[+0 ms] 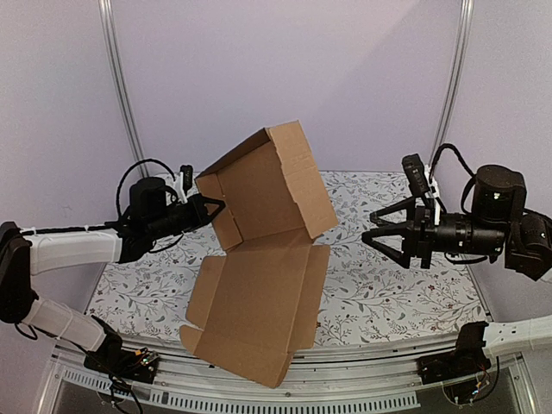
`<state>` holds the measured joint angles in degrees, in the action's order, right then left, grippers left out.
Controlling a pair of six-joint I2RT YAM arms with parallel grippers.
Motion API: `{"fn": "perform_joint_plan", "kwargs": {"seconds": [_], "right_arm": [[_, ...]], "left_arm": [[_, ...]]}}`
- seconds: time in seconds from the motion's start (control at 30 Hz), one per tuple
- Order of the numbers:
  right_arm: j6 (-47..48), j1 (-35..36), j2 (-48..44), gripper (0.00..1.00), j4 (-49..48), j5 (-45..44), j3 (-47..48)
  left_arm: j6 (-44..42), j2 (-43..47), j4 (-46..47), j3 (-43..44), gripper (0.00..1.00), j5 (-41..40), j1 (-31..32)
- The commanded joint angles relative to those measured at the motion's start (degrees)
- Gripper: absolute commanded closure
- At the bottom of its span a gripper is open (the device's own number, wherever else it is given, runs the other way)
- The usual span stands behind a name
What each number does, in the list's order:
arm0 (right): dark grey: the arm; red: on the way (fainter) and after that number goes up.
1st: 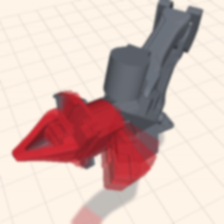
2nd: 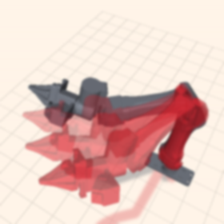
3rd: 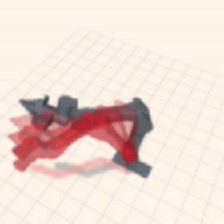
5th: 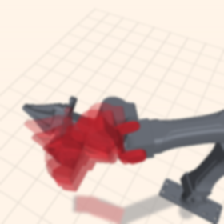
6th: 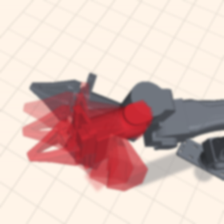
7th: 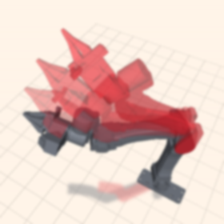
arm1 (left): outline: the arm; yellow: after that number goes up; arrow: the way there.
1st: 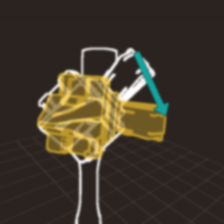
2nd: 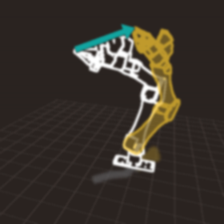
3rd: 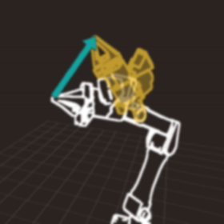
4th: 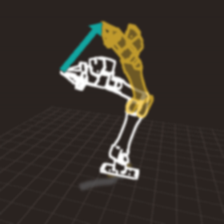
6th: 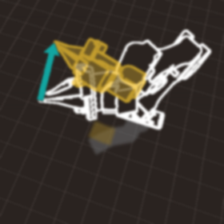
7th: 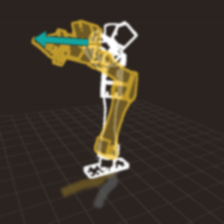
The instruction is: Fold the paper box
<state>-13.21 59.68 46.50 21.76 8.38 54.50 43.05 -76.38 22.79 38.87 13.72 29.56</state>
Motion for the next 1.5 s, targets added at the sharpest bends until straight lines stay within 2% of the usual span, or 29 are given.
{"fn": "perform_joint_plan", "kwargs": {"seconds": [0.0, 0.07, 0.23, 0.5, 1.03, 1.47], "right_arm": [[2.6, 0.0, -1.0, 0.35, 6.7, -3.6, 6.5], [3.8, 0.1, -0.2, 0.30, 8.6, -6.4, 9.1], [5.3, 0.1, 1.6, 0.26, 9.3, -7.9, 13.0], [6.6, 0.1, 8.3, 0.25, 9.6, -10.7, 17.4], [9.1, 0.1, 21.3, 0.20, 6.7, -4.0, 24.7], [8.1, 0.1, 29.6, 0.21, 4.7, -7.2, 26.6]], "left_arm": [[-2.5, 2.3, -1.2, 1.1, 1.00, -1.3, 0.1], [-3.4, 2.9, -1.5, 0.9, 1.00, -1.5, 0.1], [-5.2, 4.6, -2.5, 0.4, 1.00, -2.6, 0.2], [-7.8, 7.5, -2.9, -0.5, 1.00, -2.9, 0.1], [-10.9, 9.2, -3.4, -1.8, 1.00, -5.1, 0.5], [-12.3, 10.4, -7.8, -0.6, 1.00, -12.3, 2.0]]}}
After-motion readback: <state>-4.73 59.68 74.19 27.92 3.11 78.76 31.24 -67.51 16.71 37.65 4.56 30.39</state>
